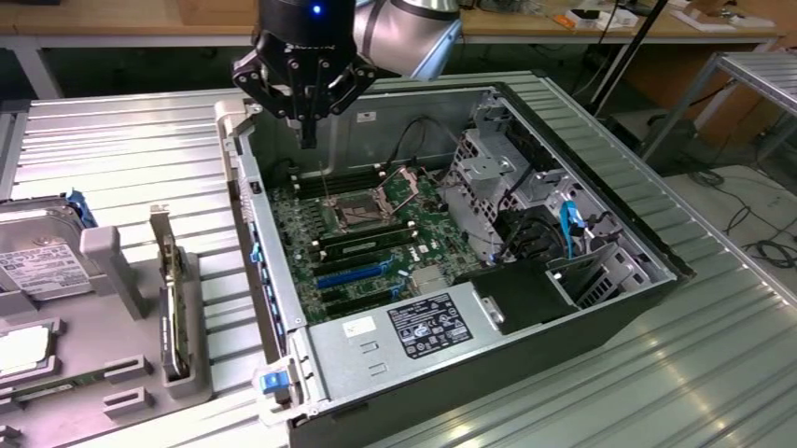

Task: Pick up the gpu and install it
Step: 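Reach for the gpu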

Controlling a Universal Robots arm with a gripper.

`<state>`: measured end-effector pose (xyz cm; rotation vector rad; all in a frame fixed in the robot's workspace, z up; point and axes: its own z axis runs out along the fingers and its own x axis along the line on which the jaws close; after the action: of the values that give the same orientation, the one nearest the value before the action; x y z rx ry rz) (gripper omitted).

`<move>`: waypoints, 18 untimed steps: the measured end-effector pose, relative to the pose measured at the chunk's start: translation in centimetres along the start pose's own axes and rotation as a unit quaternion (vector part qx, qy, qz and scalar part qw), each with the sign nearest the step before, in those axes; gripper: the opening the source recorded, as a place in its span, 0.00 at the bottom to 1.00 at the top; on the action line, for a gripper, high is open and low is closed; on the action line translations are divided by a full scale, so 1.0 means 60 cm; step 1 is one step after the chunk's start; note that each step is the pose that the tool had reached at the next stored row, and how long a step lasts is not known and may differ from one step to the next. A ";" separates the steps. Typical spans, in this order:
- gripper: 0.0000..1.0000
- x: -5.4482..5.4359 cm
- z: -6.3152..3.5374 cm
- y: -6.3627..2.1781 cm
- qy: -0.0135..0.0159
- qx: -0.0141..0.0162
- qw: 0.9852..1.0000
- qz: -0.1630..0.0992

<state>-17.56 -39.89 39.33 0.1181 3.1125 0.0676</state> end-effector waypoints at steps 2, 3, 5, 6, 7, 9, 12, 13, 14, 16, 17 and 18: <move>0.11 0.003 0.000 0.000 0.000 0.000 1.000 0.000; 0.11 0.005 0.000 0.000 0.000 0.000 1.000 0.000; 0.11 0.009 0.000 -0.001 0.000 0.000 1.000 0.000; 0.11 0.011 0.000 -0.001 0.000 0.000 1.000 0.000; 0.11 0.013 0.000 -0.001 0.000 0.000 1.000 0.000; 0.11 0.016 0.000 -0.001 0.000 0.000 1.000 0.000; 0.11 0.021 -0.001 -0.002 0.000 0.000 1.000 0.000; 0.11 0.024 -0.001 -0.002 0.000 0.000 1.000 0.000; 0.11 0.025 -0.001 -0.002 0.000 0.000 1.000 0.000; 0.11 0.029 -0.001 -0.002 0.000 0.000 1.000 0.000; 0.11 0.031 -0.001 -0.002 0.000 0.000 1.000 0.000; 0.11 0.033 -0.001 -0.002 0.000 0.000 1.000 0.000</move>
<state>-19.54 -39.89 39.33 0.1177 3.1125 0.0677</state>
